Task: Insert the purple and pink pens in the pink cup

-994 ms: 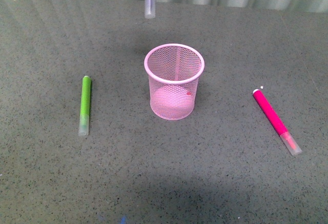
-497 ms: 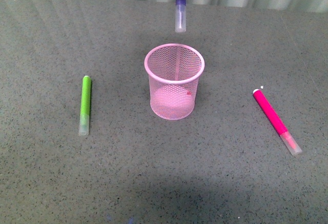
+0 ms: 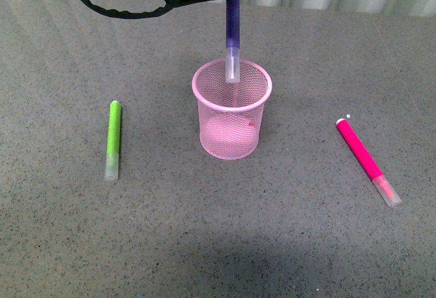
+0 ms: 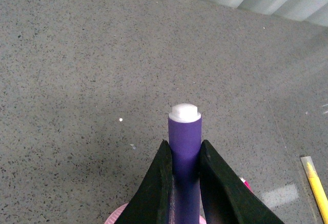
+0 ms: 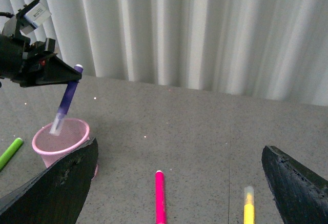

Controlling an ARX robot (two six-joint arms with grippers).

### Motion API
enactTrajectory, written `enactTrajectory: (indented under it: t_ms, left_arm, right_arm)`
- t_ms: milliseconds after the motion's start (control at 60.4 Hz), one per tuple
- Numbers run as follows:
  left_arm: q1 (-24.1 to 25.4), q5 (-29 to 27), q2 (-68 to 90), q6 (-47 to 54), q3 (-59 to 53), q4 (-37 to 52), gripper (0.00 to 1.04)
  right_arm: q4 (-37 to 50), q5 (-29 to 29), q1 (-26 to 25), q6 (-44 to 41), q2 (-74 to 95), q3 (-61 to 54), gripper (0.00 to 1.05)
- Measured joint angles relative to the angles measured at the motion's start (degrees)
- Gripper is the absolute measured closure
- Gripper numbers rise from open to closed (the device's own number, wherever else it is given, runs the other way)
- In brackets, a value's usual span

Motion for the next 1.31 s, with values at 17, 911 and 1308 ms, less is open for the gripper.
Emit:
enactTrajectory:
  t_ms: [17, 911, 1308]
  left_arm:
    - [-0.09, -0.04, 0.00, -0.04, -0.15, 0.04, 0.97]
    - [-0.96, -1.38, -2.38, -1.22, -6.27, 1.99, 0.25]
    - [6.45, -16.39, -14.64, -5.99, -10.12, 8.46, 0.08]
  right_arm:
    - [0.00, 0.00, 0.00, 0.00, 0.00, 0.00, 0.07]
    - [0.00, 0.00, 0.00, 0.00, 0.00, 0.00, 0.07]
    - [0.00, 0.00, 0.00, 0.00, 0.00, 0.00, 0.07]
